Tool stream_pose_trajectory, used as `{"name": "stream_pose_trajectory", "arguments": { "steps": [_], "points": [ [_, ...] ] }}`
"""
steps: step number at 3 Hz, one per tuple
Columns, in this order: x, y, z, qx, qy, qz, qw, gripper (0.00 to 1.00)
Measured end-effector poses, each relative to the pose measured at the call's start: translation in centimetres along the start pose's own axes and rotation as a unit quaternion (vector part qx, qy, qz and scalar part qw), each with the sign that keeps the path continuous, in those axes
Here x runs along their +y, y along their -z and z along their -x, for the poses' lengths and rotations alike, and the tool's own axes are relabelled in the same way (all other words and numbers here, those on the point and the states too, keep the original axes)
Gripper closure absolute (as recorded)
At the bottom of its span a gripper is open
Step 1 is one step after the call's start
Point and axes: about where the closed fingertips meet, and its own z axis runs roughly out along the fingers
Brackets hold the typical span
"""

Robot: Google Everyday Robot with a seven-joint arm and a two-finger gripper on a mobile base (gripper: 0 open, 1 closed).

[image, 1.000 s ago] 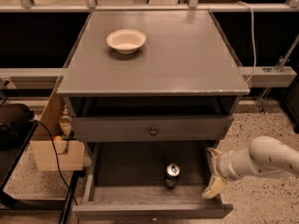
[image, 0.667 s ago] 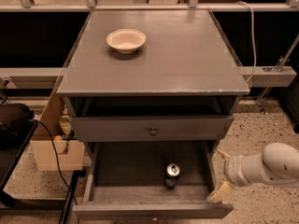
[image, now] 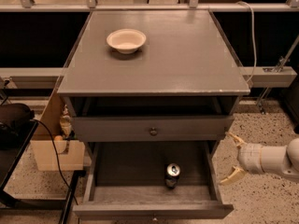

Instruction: Place redbull can into middle drawer

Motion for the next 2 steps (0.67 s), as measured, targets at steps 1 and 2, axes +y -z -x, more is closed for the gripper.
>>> {"name": "stream_pose_trajectory", "arguments": {
  "steps": [1,2],
  "points": [
    [0.21,-0.14,-0.01,0.001,-0.001,0.002,1.0000,0.00],
    [-0.77,0.48,0.91,0.004,0.017,0.004,0.9998,0.00]
  ]
}}
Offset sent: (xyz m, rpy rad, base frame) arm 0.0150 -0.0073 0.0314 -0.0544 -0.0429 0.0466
